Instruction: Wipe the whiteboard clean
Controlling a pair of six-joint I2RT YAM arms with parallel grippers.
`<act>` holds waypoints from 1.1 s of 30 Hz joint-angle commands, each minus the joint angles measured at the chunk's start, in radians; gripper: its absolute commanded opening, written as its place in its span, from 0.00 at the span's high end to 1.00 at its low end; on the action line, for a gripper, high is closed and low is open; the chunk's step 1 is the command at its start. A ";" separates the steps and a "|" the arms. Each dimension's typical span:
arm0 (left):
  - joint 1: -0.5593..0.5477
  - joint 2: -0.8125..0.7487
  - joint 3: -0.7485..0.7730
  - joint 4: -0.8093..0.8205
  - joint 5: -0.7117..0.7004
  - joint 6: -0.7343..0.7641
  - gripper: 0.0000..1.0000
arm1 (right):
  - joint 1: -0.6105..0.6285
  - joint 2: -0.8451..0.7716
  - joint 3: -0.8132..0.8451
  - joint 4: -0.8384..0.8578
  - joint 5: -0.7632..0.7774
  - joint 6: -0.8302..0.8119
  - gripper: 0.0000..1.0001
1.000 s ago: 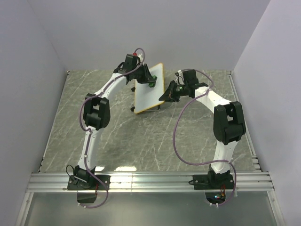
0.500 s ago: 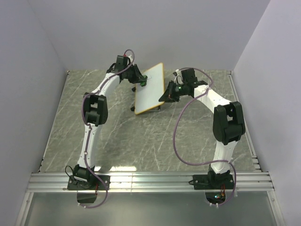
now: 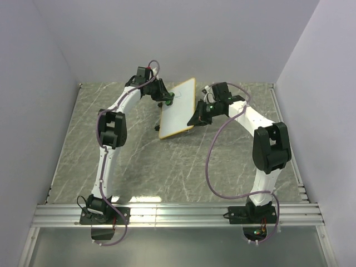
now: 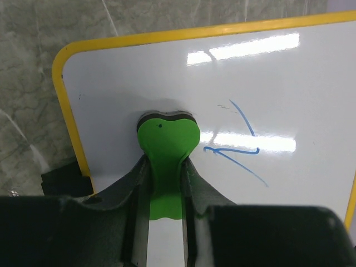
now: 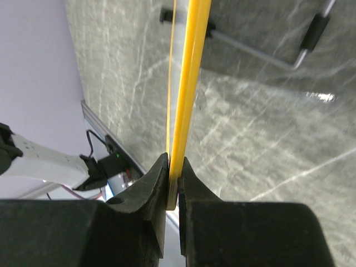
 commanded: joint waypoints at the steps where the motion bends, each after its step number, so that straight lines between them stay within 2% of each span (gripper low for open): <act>1: -0.074 -0.069 -0.031 0.003 0.075 0.030 1.00 | 0.119 0.009 0.043 -0.167 -0.105 -0.173 1.00; 9: -0.127 -0.160 -0.061 -0.068 0.052 0.067 1.00 | 0.174 0.057 0.103 -0.199 -0.082 -0.179 1.00; 19: -0.131 -0.227 -0.103 -0.040 0.083 0.030 1.00 | 0.171 0.078 0.119 -0.199 -0.079 -0.182 1.00; 29: -0.062 -0.076 -0.031 -0.129 -0.154 0.027 1.00 | 0.173 0.043 0.087 -0.190 -0.142 -0.193 1.00; 33: -0.032 -0.014 -0.006 -0.155 -0.185 0.056 1.00 | 0.174 0.020 0.051 -0.202 -0.139 -0.205 1.00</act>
